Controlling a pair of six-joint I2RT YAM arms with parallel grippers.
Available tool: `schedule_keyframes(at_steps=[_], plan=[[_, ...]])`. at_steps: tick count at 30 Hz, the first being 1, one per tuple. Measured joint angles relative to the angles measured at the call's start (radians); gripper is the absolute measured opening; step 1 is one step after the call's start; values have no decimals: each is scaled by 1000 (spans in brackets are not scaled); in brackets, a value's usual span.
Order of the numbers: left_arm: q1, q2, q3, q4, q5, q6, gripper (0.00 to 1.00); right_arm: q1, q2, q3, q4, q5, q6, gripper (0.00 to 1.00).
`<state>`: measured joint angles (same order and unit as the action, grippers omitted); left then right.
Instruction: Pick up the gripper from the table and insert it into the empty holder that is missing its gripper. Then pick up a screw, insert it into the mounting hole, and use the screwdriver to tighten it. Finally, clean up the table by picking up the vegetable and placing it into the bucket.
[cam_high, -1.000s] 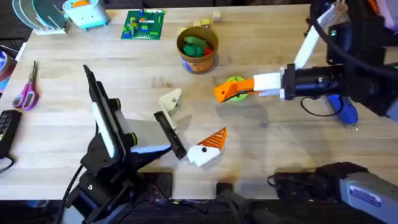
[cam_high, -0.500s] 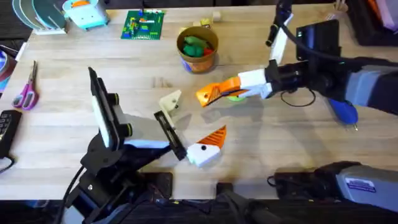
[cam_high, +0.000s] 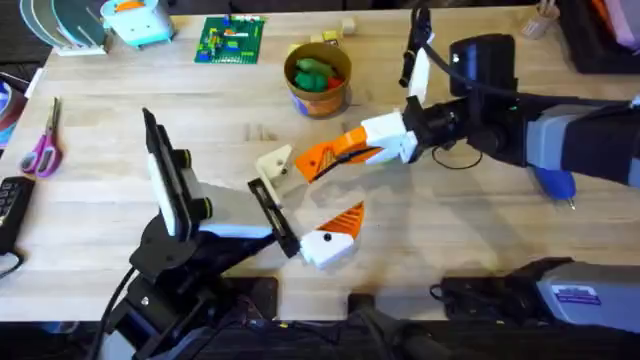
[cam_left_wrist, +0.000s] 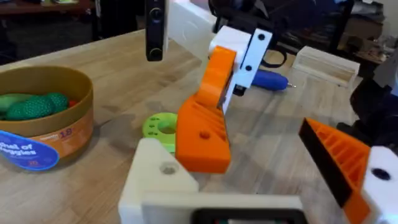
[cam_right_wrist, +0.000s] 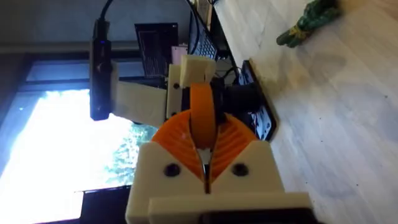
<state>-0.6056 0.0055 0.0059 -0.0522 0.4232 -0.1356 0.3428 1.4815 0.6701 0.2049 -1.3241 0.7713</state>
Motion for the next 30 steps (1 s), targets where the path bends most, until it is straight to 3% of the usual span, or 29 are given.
schedule_keyframes(at_steps=[7,19,30], plan=[[0,0,0,0,0,0,993,50,0,0,12,38,50,9],[0,0,0,0,-5,1,993,50,2,-3,123,56,128,9],[0,0,0,-3,-23,-20,993,74,92,-5,247,56,246,8]])
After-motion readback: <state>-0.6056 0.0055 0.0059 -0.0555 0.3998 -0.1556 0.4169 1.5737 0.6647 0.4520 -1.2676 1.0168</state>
